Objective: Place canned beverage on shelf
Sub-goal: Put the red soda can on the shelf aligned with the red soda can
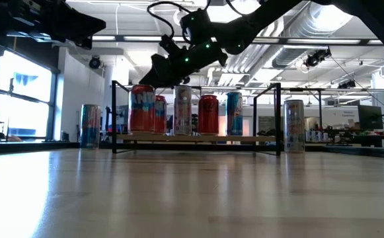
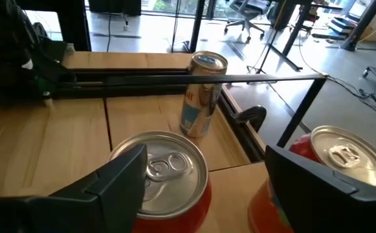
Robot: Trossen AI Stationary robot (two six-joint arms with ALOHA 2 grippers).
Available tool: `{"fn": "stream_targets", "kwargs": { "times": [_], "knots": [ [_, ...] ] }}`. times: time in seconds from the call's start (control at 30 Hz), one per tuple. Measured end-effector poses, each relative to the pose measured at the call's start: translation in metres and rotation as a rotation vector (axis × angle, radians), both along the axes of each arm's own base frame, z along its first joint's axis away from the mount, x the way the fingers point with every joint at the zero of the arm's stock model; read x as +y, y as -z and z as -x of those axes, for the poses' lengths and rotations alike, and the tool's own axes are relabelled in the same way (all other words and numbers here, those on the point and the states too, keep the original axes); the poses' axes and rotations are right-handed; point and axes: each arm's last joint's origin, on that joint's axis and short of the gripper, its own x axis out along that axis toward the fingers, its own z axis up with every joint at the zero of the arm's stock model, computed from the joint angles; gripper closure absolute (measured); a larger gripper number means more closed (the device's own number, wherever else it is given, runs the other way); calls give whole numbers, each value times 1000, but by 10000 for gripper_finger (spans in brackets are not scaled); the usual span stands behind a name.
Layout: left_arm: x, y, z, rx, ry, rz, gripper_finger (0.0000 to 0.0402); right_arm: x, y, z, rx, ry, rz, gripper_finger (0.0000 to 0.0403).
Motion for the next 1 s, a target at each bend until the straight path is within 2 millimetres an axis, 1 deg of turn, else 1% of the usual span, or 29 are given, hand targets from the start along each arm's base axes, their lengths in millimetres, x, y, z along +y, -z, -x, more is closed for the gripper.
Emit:
{"fn": "stream_targets", "kwargs": {
  "times": [0.07, 0.17, 0.27, 0.33, 0.47, 0.53, 0.7, 0.87, 1.0],
  "knots": [
    [0, 0, 0, 0, 0, 0, 401, 0, -1, 1, 3, 11, 3, 107],
    [0, 0, 0, 0, 0, 0, 402, 2, -10, 4, -4, 11, 7, 107],
    [0, 0, 0, 0, 0, 0, 402, 8, -22, 6, -31, 1, 14, 107],
    [0, 0, 0, 1, 0, -1, 402, 14, -25, 4, -47, -13, 17, 107],
    [0, 0, 0, 1, 0, 0, 402, 27, -19, -2, -40, -51, 12, 108],
    [0, 0, 0, 1, 0, 1, 401, 29, -13, -3, -16, -53, 5, 108],
    [0, 0, 0, 0, 0, 0, 402, 25, -1, -7, 3, 32, 38, 108],
    [0, 0, 0, 0, 0, 0, 401, 21, 1, -6, 18, 48, 30, 108],
    [0, 0, 0, 3, 0, 1, 401, 17, 0, -5, 19, 112, 50, 108]
  ]
}}
